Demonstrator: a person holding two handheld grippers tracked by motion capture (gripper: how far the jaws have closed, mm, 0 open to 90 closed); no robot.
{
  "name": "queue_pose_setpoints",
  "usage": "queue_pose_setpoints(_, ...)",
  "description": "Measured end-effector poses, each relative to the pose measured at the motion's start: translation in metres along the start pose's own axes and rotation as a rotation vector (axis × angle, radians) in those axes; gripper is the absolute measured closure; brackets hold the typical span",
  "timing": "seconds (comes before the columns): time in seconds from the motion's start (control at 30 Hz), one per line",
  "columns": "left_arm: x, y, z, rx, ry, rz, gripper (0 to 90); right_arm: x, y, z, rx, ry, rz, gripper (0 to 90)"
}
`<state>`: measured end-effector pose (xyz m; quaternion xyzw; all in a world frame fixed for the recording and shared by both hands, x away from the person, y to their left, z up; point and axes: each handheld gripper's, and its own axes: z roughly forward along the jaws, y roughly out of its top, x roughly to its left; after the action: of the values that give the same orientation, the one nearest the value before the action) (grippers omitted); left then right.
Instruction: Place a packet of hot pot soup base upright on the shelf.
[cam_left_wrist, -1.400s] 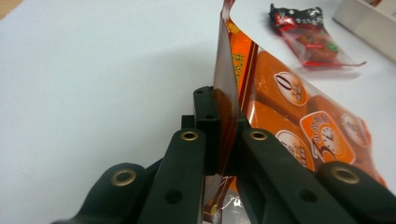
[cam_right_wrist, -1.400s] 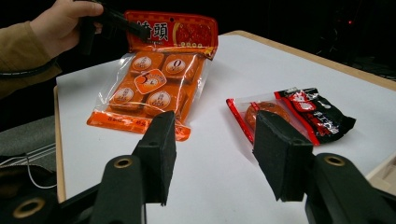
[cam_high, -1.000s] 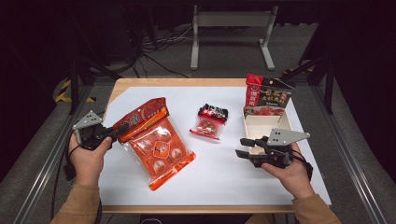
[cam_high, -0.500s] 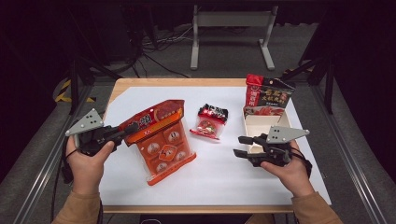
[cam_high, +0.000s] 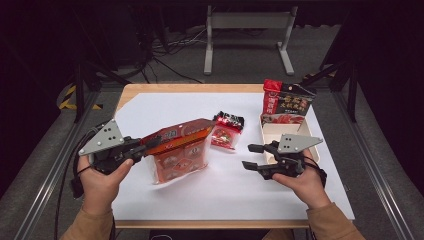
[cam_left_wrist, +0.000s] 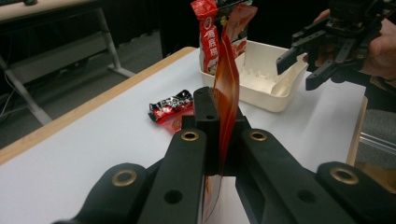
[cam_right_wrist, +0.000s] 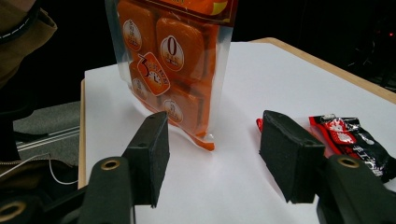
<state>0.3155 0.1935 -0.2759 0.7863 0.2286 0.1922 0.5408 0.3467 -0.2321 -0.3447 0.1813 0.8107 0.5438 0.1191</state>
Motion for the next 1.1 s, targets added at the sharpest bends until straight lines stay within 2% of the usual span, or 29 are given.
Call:
queue_pose_setpoints(0.17,-0.005,0.006,0.001,-0.016,-0.010,0.019,90.0,-0.002,0.004,0.005,-0.011,0.005,-0.013,40.1)
queue_pose_setpoints(0.27,-0.010,0.011,0.003,-0.023,-0.042,0.025,90.0,-0.002,0.006,0.010,-0.015,0.015,-0.028,37.3)
queue_pose_setpoints(0.47,-0.019,0.019,0.005,-0.029,-0.067,0.053,90.0,-0.001,0.010,0.016,-0.030,0.030,-0.047,36.3)
queue_pose_setpoints(0.6,-0.027,0.026,0.012,-0.034,-0.108,0.077,90.0,0.002,0.011,0.024,-0.043,0.065,-0.057,33.5)
queue_pose_setpoints(0.73,-0.032,0.029,0.018,-0.043,-0.136,0.081,90.0,0.004,0.011,0.029,-0.053,0.089,-0.071,32.9)
queue_pose_setpoints(0.97,-0.035,0.036,0.032,-0.059,-0.182,0.101,90.0,0.006,0.012,0.042,-0.080,0.145,-0.093,32.5)
queue_pose_setpoints(1.1,-0.035,0.037,0.039,-0.063,-0.192,0.086,90.0,0.004,0.007,0.051,-0.115,0.180,-0.087,32.1)
